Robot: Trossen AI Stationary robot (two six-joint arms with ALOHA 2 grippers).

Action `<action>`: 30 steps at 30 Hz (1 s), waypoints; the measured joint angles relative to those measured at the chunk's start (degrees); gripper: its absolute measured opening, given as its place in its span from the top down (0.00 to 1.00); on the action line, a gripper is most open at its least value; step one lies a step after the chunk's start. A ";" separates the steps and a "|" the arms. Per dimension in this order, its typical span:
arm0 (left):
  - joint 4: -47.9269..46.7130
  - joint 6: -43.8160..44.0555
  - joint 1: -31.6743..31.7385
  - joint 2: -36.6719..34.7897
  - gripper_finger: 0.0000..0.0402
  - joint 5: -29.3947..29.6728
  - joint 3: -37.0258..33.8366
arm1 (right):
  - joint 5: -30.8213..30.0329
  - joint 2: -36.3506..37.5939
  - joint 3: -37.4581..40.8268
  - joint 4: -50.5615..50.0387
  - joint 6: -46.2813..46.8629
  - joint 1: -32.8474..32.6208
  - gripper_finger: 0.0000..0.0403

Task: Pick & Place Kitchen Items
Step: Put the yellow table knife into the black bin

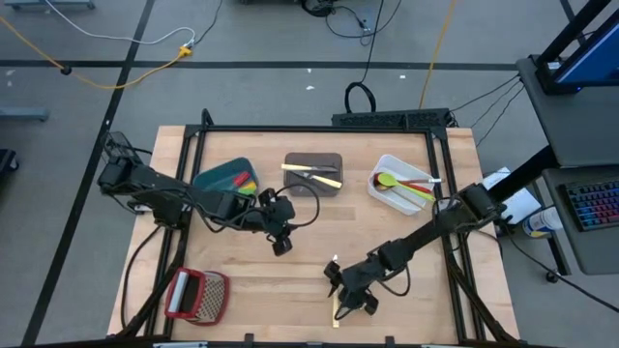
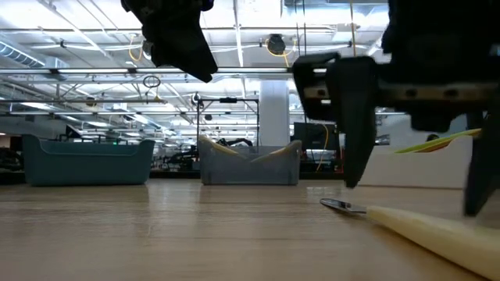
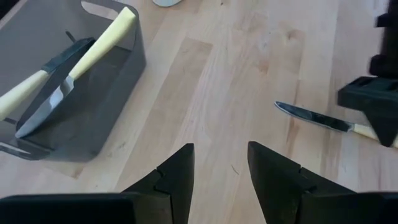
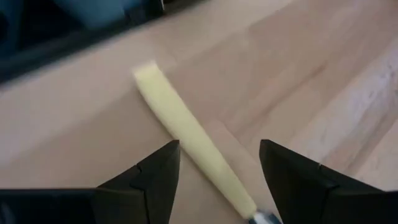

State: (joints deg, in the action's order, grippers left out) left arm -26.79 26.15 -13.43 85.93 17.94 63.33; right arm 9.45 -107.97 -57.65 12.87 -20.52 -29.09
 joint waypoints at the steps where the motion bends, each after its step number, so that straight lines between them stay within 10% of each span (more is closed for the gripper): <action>1: 0.00 -0.11 0.00 0.00 0.62 0.02 0.00 | -0.17 -0.40 0.00 -0.30 -1.10 0.33 0.46; 11: -0.13 -0.13 -0.04 0.00 0.62 0.08 0.00 | 5.83 -4.93 -0.24 0.38 -10.45 3.84 0.48; 30: -0.17 -0.53 1.86 0.00 0.62 0.08 0.02 | 11.47 -5.32 -0.11 -1.98 -13.48 9.09 0.85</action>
State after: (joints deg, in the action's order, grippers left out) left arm -26.96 25.63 -11.57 85.93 18.02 63.35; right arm 20.92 -113.30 -57.76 10.90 -34.00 -20.00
